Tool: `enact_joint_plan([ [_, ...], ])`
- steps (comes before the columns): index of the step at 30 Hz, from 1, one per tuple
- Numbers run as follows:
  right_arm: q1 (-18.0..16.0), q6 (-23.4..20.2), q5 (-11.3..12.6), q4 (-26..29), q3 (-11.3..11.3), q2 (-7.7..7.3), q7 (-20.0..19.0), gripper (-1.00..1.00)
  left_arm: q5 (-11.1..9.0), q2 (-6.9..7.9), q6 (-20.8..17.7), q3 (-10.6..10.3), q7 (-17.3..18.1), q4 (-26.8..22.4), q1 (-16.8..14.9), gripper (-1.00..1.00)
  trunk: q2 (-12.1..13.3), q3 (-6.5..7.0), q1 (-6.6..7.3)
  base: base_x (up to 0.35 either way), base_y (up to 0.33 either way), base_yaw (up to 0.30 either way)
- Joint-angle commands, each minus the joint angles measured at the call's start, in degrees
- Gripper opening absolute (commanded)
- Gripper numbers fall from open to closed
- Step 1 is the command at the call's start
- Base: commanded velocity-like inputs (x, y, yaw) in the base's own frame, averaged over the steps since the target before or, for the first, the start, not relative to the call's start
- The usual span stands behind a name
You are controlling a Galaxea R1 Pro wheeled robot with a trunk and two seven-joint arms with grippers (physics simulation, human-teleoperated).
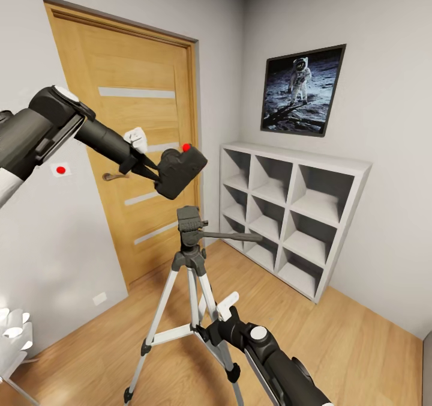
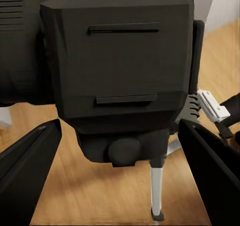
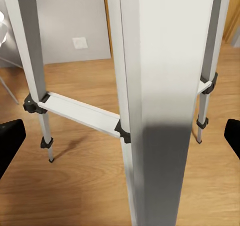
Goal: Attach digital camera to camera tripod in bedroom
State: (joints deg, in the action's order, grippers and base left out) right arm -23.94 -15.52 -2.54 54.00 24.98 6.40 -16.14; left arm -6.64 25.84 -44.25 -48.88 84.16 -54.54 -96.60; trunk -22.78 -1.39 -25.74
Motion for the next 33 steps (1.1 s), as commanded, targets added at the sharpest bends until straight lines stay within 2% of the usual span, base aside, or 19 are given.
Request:
enact_joint_plan([
  [1,-0.1,-0.3,-0.3,0.1,0.0,0.02,-0.2,1.00,-1.4,0.09,-0.6,-2.2,-0.1,0.4,-1.1,-1.00,-0.1,-0.14,-0.04,0.000,0.000,0.000],
  [2,-0.1,-0.3,-0.3,0.1,0.0,0.02,-0.2,1.00,-3.2,0.10,-0.5,-5.8,0.0,1.2,-2.8,-1.00,-0.1,-0.14,-0.04,0.000,0.000,0.000],
  [3,-0.1,-0.3,-0.3,0.1,0.0,0.02,-0.2,1.00,-4.0,0.12,-0.5,-7.4,0.0,1.6,-3.5,-1.00,-0.1,-0.14,-0.04,0.000,0.000,0.000],
  [4,-0.1,-0.3,-0.3,0.1,0.0,0.02,-0.2,1.00,-4.0,0.12,-0.5,-7.4,0.0,1.6,-3.5,-1.00,-0.1,-0.14,-0.04,0.000,0.000,0.000],
  [7,-0.1,-0.3,-0.3,0.2,0.0,0.00,-0.2,1.00,-6.2,0.17,-0.4,-11.6,0.0,2.3,-5.2,-1.00,-0.1,-0.14,-0.04,0.000,0.000,0.000],
  [10,-0.1,-0.3,-0.3,0.2,0.0,-0.04,-0.2,1.00,-7.7,0.20,-0.3,-14.1,0.0,2.7,-6.2,-1.00,-0.1,-0.14,-0.04,0.000,0.000,0.000],
  [18,-0.1,-0.3,-0.3,0.3,-0.1,-0.06,-0.2,1.00,-8.8,0.21,-0.2,-16.5,0.0,3.0,-7.3,-1.00,-0.1,-0.14,-0.04,0.000,0.000,0.000],
  [22,-0.1,-0.2,-0.3,0.3,-0.1,-0.09,-0.2,1.00,-9.0,0.20,-0.1,-19.0,0.0,3.1,-7.6,-1.00,-0.1,-0.14,-0.04,0.000,0.000,0.000],
  [27,0.0,-0.2,-0.3,0.5,-0.1,-0.17,-0.2,1.00,-9.1,0.18,-0.1,-20.3,0.0,3.1,-7.7,-1.00,-0.1,-0.14,-0.04,0.000,0.000,0.000],
  [33,0.0,0.8,-0.3,0.9,-0.2,-0.22,-0.2,1.00,-9.3,0.18,-0.1,-20.8,0.0,3.2,-7.8,-1.00,-0.1,-0.14,-0.04,0.000,0.000,0.000],
])
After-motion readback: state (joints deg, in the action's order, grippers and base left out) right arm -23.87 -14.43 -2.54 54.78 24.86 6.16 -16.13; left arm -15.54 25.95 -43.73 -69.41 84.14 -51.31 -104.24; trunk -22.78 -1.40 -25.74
